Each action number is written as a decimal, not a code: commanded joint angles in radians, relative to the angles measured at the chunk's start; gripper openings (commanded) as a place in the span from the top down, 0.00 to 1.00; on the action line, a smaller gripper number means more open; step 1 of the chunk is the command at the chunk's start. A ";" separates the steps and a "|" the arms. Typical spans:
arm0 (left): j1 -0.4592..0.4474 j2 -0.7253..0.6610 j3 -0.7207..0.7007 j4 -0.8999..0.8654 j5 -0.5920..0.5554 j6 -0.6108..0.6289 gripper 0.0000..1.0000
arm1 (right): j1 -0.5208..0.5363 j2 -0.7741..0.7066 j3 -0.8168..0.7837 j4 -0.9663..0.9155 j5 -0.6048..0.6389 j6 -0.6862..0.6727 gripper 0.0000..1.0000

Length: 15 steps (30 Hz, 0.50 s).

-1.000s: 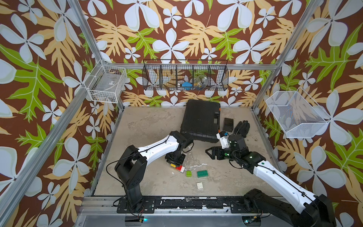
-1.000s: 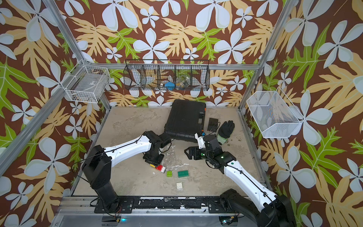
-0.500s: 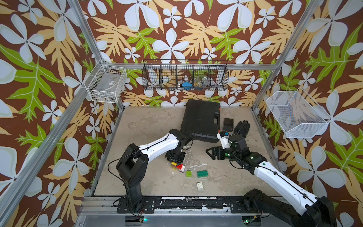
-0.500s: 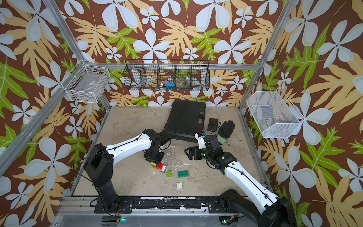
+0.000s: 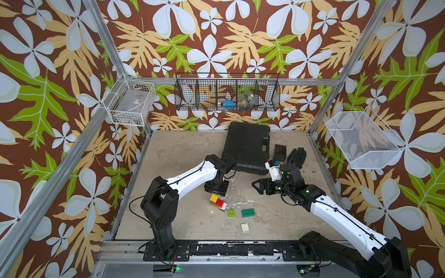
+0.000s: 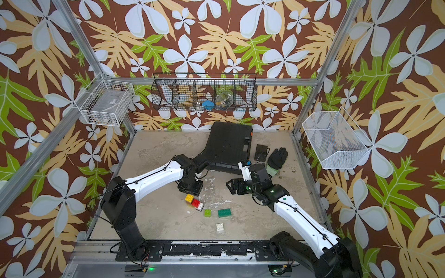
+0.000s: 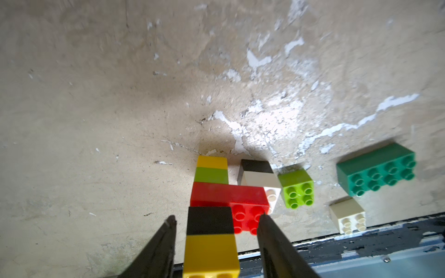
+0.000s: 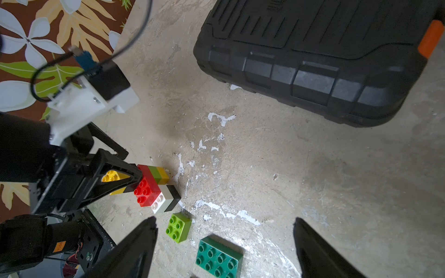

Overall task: Assemble a giraffe with lego
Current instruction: Assemble the lego brick with the lego brick.

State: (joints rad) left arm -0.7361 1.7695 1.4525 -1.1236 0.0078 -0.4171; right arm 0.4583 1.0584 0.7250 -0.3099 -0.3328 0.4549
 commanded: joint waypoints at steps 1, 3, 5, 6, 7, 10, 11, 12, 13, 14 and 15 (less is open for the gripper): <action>0.001 -0.021 0.075 -0.033 -0.038 -0.018 0.28 | 0.000 0.006 0.014 -0.014 0.017 -0.021 0.09; 0.001 -0.040 0.095 -0.034 -0.050 -0.024 0.28 | 0.002 0.010 0.035 -0.042 0.017 -0.033 0.09; 0.001 -0.078 0.072 0.000 -0.037 -0.044 0.29 | 0.001 0.021 0.070 -0.079 0.009 -0.050 0.09; 0.001 -0.102 0.048 0.022 -0.026 -0.055 0.31 | 0.000 0.029 0.083 -0.095 0.005 -0.057 0.09; 0.001 -0.134 0.013 0.053 -0.010 -0.070 0.33 | 0.001 0.038 0.104 -0.117 0.002 -0.067 0.09; 0.001 -0.220 -0.095 0.141 0.025 -0.110 0.42 | 0.003 0.059 0.158 -0.197 0.005 -0.098 0.10; 0.001 -0.250 -0.131 0.169 0.036 -0.120 0.48 | 0.008 0.063 0.171 -0.220 0.015 -0.106 0.10; 0.001 -0.276 -0.162 0.188 0.051 -0.126 0.51 | 0.012 0.067 0.179 -0.237 0.021 -0.111 0.10; 0.001 -0.296 -0.194 0.211 0.062 -0.129 0.53 | 0.018 0.070 0.186 -0.254 0.026 -0.112 0.10; 0.001 -0.314 -0.219 0.224 0.066 -0.129 0.54 | 0.024 0.073 0.189 -0.265 0.028 -0.111 0.10; 0.001 -0.331 -0.242 0.238 0.066 -0.129 0.54 | 0.033 0.076 0.192 -0.278 0.034 -0.109 0.10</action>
State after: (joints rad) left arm -0.7357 1.4689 1.2503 -0.9657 0.0399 -0.5220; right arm 0.4789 1.1275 0.9062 -0.5076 -0.3267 0.3626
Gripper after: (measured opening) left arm 0.460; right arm 0.903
